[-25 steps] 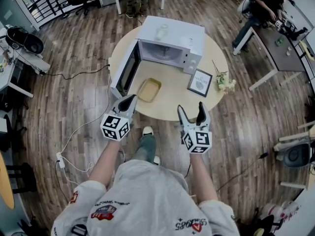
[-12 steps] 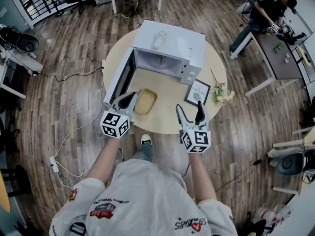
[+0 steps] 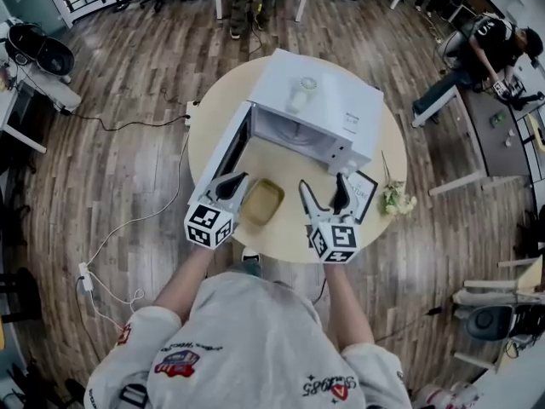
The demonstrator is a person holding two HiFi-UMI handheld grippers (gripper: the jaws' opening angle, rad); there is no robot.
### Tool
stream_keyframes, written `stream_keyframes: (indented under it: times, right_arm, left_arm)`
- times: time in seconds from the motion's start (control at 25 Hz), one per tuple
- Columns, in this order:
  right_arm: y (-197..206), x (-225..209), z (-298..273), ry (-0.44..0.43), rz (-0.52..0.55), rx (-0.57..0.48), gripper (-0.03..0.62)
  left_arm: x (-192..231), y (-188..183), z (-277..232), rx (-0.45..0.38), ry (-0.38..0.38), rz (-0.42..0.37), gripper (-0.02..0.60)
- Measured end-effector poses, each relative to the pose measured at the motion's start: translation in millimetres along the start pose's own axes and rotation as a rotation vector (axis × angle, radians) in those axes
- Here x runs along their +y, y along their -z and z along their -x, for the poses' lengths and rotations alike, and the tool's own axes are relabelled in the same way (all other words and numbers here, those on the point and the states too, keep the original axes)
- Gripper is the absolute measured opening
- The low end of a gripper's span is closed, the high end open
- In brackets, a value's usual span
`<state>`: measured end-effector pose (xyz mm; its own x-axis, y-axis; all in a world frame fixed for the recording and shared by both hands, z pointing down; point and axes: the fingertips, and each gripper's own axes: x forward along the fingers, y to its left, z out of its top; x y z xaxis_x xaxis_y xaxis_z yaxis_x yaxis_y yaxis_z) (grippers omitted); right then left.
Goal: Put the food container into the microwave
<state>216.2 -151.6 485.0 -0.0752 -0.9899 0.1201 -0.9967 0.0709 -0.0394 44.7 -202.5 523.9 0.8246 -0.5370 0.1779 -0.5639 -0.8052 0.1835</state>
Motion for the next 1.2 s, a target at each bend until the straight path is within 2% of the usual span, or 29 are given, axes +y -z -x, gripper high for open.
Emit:
stream_keyframes:
  times: [0.16,0.44,0.8,1.2]
  right_arm:
    - [2,12,-35,-0.048,0.006,0.005,0.391]
    - [19,25,-65,-0.109,0.007,0.050,0.390]
    - [24,40,-84,-0.223,0.041,0.082,0.383]
    - [71,84,-95,-0.403,0.099,0.201,0.382]
  left_arm:
    - [18,7,-8,0.014,-0.011,0.018,0.005]
    - [41,17,-7,0.030,-0.051,0.035,0.004]
    - [61,16,14,0.009,-0.173,0.061,0.005]
    - [70,26,51,0.007,-0.296,0.071,0.005]
